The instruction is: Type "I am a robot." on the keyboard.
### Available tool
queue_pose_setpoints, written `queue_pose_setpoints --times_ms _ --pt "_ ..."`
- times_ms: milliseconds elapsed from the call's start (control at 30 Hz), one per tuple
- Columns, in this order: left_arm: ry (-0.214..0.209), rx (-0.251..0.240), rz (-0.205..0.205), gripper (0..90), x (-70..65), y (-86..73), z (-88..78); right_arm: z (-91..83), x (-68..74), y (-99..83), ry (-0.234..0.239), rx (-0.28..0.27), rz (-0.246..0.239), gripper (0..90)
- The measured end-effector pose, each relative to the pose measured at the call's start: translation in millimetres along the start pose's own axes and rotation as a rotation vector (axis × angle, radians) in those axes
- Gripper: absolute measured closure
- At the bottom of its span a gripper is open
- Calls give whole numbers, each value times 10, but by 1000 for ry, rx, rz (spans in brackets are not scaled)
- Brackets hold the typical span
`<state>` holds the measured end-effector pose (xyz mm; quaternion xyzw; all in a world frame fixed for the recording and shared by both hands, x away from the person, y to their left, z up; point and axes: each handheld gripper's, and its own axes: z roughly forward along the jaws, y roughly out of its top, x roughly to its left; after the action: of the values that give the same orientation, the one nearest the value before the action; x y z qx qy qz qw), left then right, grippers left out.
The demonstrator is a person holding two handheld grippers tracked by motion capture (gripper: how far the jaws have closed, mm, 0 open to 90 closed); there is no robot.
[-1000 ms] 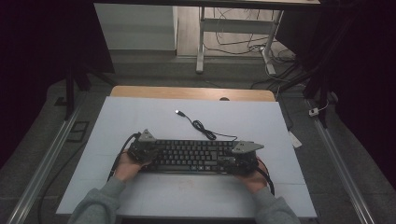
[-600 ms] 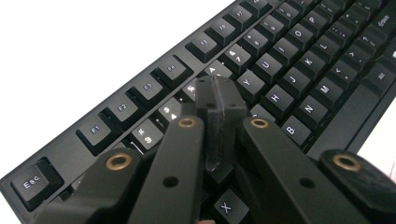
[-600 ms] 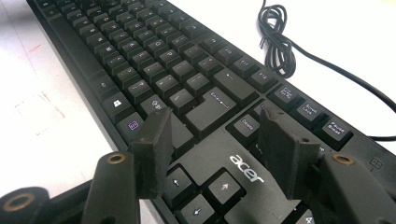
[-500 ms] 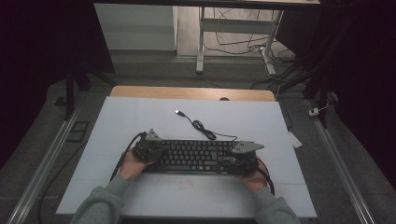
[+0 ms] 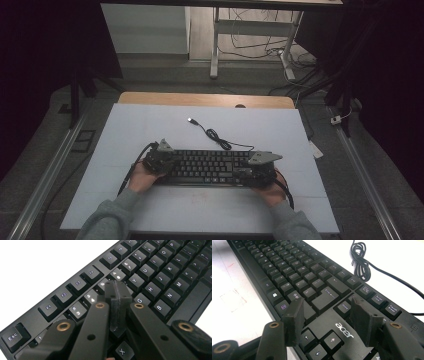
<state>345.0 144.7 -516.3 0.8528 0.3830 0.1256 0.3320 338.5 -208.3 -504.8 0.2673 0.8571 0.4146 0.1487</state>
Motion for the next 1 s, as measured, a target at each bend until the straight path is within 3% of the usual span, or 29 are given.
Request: queue_pose_setpoints --times_ms 300,667,800,1000 --pt "14 3 -1 886 -1 -6 24 1 4 1 1 -3 0 455" --pt "2 -60 -29 876 24 -29 -147 -8 -1 2 -1 -4 0 454" --pt "-11 -79 -42 783 26 -76 -218 -7 -1 1 1 -8 2 455" --pt "20 -100 -66 558 42 -159 -344 -16 -4 2 3 -14 2 455"
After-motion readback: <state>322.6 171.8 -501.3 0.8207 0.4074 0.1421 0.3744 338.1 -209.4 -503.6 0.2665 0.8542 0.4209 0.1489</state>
